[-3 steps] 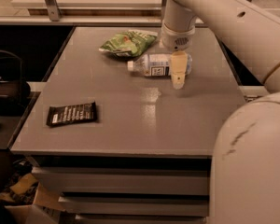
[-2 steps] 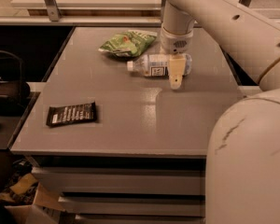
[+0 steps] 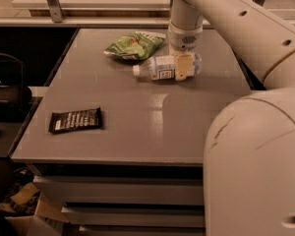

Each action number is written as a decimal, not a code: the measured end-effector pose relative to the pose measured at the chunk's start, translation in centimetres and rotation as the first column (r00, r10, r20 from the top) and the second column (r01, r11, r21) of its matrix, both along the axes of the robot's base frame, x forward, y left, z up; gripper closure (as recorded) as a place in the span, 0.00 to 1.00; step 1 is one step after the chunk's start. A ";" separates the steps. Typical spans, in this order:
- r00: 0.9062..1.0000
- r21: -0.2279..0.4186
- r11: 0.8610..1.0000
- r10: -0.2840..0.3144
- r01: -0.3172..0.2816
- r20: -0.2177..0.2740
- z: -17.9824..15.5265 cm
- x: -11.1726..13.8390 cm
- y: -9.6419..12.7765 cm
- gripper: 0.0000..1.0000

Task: Move blue plastic bottle near rxbar chocolate

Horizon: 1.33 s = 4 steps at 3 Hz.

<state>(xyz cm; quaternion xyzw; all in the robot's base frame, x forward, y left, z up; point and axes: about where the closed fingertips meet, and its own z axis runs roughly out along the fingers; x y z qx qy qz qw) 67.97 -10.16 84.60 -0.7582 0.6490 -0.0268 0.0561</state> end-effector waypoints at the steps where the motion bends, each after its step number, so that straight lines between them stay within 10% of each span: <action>1: 1.000 0.018 1.000 0.003 -0.004 0.025 1.7 0.7 0.0 0.89; 4: 0.989 0.120 0.987 0.091 -0.104 0.113 5.9 0.9 3.8 1.00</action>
Offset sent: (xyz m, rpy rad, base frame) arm -0.0024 0.0041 0.0750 0.0872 -0.0287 0.0453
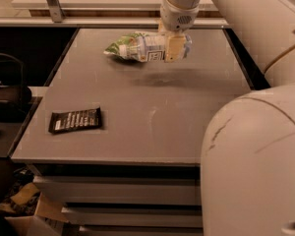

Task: Move blue plastic bottle near rxbar chocolate

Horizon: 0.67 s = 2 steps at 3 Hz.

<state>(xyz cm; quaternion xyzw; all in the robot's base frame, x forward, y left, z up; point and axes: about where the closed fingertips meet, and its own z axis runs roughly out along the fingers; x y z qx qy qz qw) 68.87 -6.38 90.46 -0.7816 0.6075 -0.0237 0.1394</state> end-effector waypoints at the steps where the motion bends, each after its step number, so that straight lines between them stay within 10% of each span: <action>1: 0.997 0.029 0.997 0.074 -0.074 0.024 0.4 -0.3 1.7 1.00; 2: 0.980 0.057 0.978 0.197 -0.199 0.041 0.9 -1.7 4.8 1.00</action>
Offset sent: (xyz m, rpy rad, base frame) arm -0.0454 0.0794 0.0182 0.0889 -0.0331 0.3513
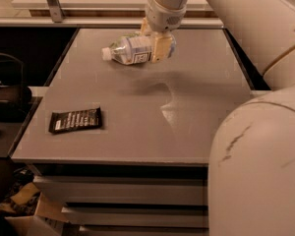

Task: Move blue plastic bottle near rxbar chocolate

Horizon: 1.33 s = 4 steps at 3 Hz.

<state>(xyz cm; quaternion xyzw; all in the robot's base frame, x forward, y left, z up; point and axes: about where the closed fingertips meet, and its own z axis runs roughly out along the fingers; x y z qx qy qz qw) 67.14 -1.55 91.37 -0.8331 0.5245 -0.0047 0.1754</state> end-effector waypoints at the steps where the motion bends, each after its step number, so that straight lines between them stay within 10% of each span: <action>1: 0.993 -0.009 0.993 0.117 -0.116 0.007 -0.1 -1.9 3.4 1.00; 4: 0.927 -0.058 0.926 0.373 -0.374 -0.027 -3.7 -5.6 13.5 1.00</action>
Offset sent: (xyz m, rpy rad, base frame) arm -0.0639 0.1198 -0.0281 -0.0799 0.0061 0.3779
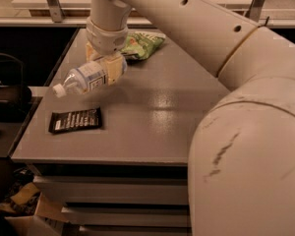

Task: Move blue plastic bottle near rxbar chocolate

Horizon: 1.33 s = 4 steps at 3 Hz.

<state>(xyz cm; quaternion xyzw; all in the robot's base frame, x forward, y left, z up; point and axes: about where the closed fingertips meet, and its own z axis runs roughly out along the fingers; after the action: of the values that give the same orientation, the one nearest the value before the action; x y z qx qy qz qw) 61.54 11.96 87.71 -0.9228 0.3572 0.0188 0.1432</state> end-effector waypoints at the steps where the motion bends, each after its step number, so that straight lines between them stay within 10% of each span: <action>1: 1.000 -0.009 1.000 0.026 -0.026 -0.016 -1.0 -0.4 1.6 1.00; 3: 0.999 -0.040 0.999 -0.020 0.019 -0.048 -2.7 -0.4 2.6 1.00; 4: 0.997 -0.054 0.997 -0.050 0.047 -0.054 -3.0 -0.4 2.6 0.84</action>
Offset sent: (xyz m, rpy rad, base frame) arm -0.0081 0.0275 -0.0276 -0.0491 0.0538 0.0015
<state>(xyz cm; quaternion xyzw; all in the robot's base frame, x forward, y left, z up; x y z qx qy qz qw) 61.12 14.60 84.68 -0.9164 0.3838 0.0313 0.1093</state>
